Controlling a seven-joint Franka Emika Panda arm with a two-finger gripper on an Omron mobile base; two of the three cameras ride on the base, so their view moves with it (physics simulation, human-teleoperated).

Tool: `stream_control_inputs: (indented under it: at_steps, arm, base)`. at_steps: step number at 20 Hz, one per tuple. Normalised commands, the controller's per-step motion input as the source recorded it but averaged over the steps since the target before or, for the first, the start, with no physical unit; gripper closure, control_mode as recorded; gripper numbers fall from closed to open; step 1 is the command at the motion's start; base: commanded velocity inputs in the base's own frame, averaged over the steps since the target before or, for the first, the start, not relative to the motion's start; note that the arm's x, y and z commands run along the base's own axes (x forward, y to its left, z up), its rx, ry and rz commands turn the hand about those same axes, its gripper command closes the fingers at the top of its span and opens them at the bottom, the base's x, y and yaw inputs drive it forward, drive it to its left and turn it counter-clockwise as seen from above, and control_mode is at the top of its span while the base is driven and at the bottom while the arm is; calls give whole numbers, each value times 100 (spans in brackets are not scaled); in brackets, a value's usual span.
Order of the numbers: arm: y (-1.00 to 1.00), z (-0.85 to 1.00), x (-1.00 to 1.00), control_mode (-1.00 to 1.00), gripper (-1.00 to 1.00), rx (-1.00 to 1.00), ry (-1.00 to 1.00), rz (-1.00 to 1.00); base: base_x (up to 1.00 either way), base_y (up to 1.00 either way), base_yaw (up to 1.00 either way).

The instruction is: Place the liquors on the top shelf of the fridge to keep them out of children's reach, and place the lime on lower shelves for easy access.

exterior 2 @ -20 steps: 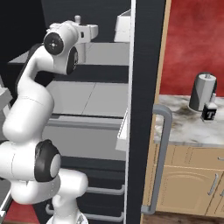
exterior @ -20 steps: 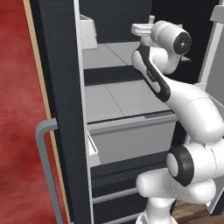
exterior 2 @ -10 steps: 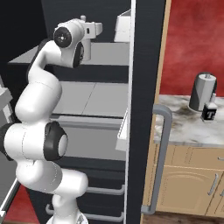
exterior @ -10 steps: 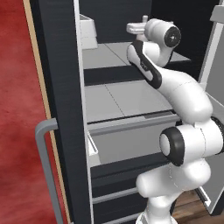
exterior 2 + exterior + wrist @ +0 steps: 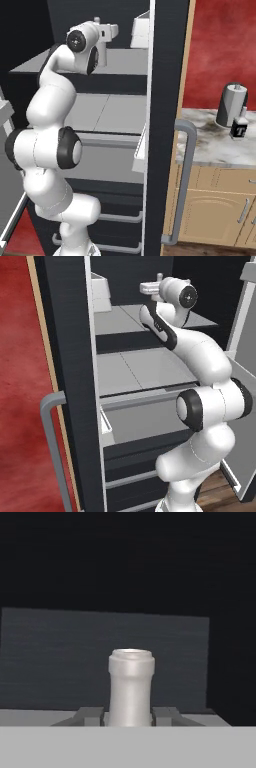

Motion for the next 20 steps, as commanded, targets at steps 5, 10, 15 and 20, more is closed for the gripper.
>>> stream_control_inputs:
  at_steps: [5, 10, 15, 20]
  arm:
    - [0, -25, 21, -100, 100, 0, -9, 2]
    - [0, -14, 24, -100, 100, 0, -6, 1]
    - [0, 0, 37, -100, 100, 0, 0, 0]
    - [0, 0, 48, -100, 100, 0, 4, 0]
  base:
    - [0, 0, 0]
    - [0, 0, 0]
    - [0, 0, 0]
    - [0, 0, 0]
